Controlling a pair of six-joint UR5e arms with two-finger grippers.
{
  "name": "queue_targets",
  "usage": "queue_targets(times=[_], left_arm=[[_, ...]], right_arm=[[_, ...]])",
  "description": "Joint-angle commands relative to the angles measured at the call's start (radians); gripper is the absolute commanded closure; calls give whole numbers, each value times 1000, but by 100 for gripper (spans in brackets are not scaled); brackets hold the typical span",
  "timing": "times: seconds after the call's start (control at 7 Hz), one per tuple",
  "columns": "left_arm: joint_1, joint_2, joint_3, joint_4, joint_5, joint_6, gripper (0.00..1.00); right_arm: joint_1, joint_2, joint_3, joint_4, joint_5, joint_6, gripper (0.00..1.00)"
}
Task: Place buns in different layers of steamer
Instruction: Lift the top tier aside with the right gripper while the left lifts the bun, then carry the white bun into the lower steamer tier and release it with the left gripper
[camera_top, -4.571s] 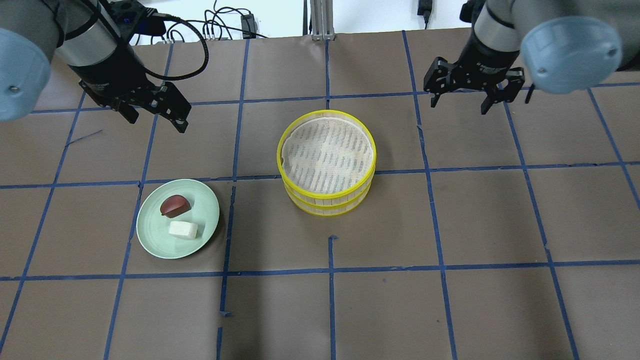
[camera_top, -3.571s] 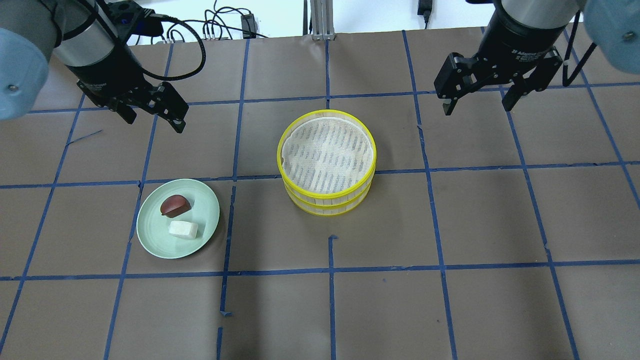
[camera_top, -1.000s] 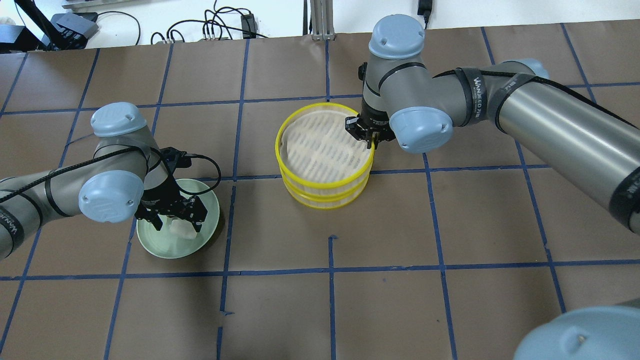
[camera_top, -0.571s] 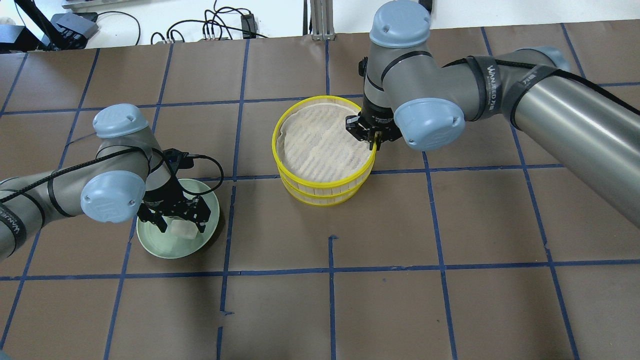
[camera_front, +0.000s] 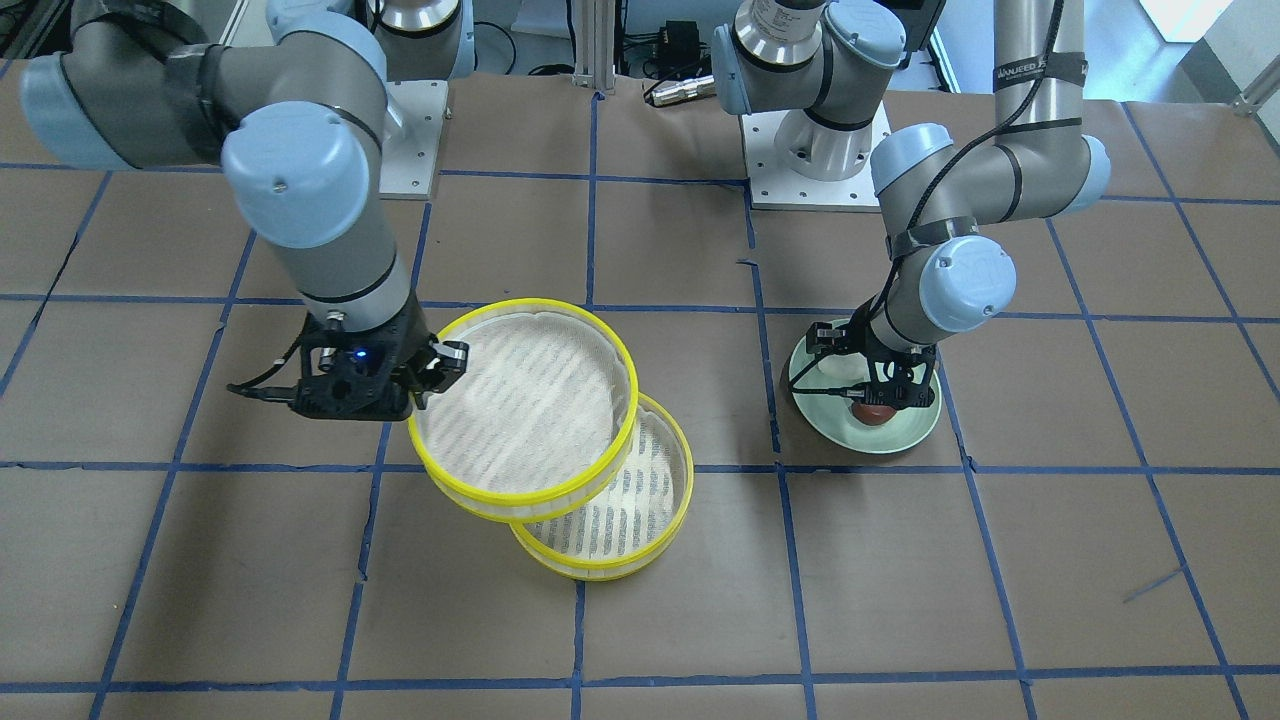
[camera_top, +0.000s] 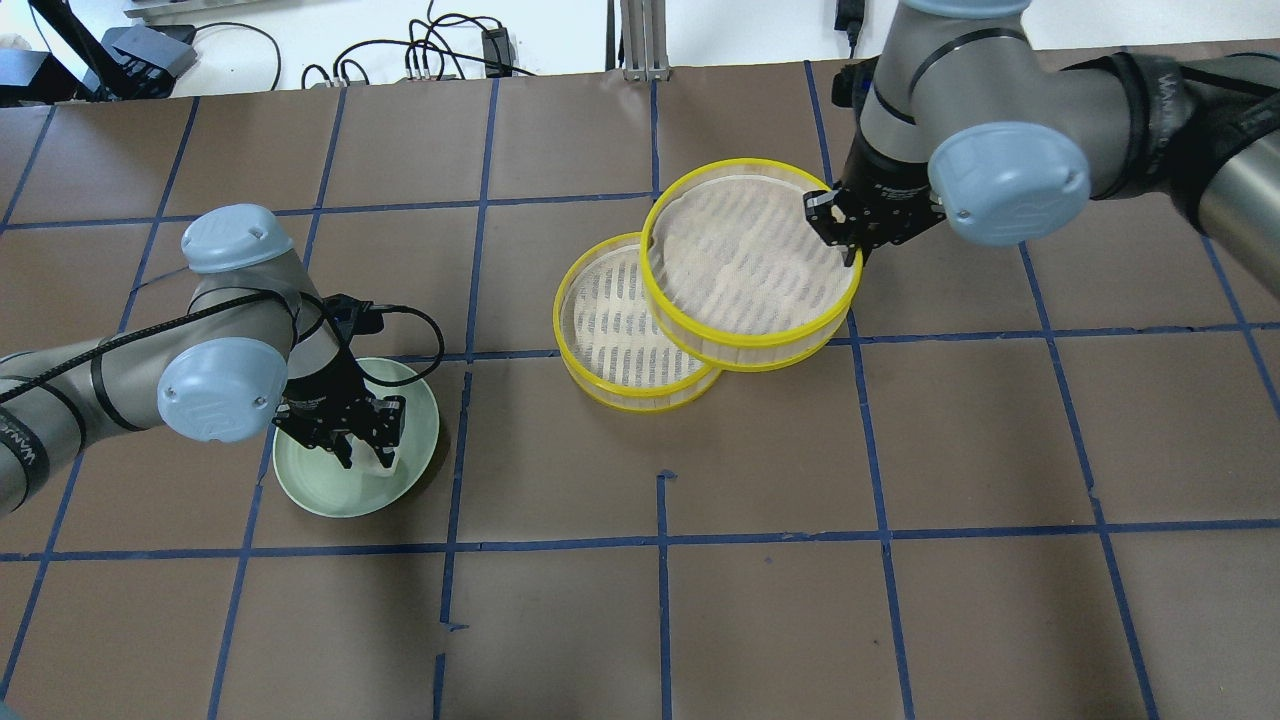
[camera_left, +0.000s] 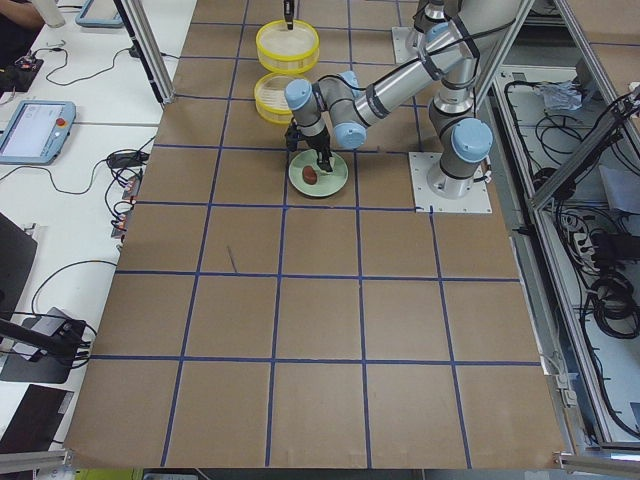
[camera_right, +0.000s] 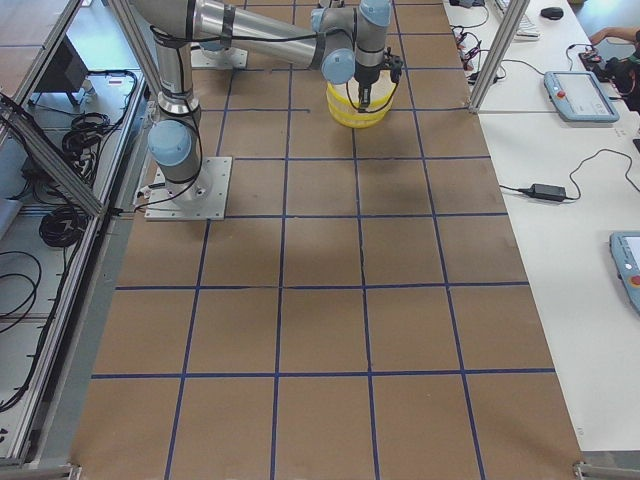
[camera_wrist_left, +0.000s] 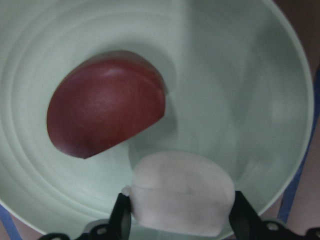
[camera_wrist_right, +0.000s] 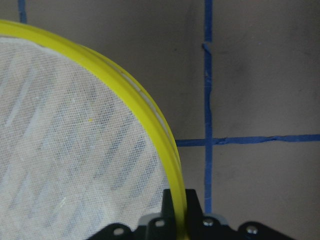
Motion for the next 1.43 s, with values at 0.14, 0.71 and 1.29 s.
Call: queue_targets(times=[0.14, 0.71, 1.29], left_arm=[[-90, 91, 201, -167, -7, -110, 89], [-243, 12, 450, -290, -248, -391, 89], [-465, -230, 449, 171, -317, -652, 75]], right_arm=[[-158, -46, -4, 56, -26, -141, 92], [-200, -46, -1, 79, -45, -243, 92], [-197, -46, 3, 80, -39, -244, 92]])
